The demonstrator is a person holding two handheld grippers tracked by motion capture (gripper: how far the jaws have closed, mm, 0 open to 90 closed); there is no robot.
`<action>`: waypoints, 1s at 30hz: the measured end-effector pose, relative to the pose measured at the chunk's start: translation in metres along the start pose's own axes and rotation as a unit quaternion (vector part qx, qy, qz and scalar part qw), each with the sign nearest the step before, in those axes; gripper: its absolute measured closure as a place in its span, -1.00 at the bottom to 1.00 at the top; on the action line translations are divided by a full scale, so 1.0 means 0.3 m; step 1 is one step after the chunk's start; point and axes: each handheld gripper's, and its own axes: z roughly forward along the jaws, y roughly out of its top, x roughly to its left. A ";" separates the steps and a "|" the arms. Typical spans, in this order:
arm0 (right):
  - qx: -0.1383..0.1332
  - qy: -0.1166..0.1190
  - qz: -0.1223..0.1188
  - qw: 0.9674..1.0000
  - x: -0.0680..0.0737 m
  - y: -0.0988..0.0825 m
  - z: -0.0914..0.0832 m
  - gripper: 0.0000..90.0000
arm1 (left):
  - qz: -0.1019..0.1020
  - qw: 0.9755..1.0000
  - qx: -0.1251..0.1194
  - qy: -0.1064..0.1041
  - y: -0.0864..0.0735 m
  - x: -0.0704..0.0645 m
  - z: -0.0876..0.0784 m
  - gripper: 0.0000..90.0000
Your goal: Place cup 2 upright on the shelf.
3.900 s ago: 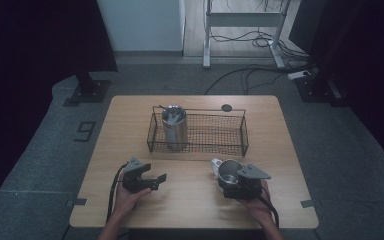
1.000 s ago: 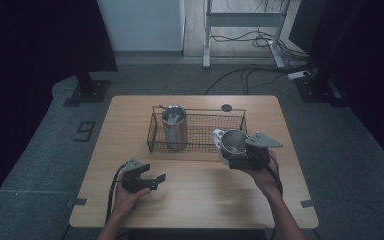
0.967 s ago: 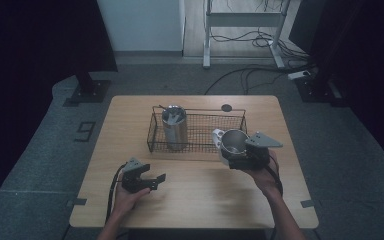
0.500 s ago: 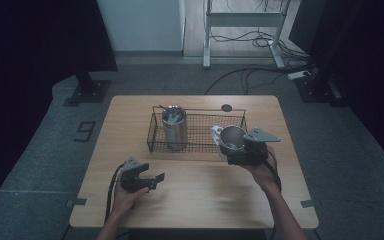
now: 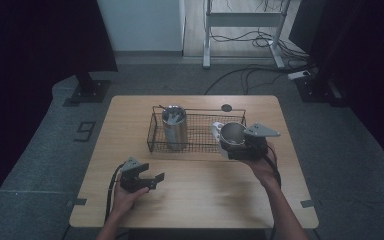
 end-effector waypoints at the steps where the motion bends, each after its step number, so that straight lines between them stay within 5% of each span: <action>1: -0.001 0.000 0.000 1.000 -0.002 0.002 0.001 -0.85 | 0.000 1.000 0.000 0.000 0.000 0.000 0.000 -0.67; 30: 0.005 -0.004 0.001 1.000 -0.059 0.049 0.079 -0.85 | 0.000 1.000 0.000 0.000 -0.001 0.001 -0.005 -0.67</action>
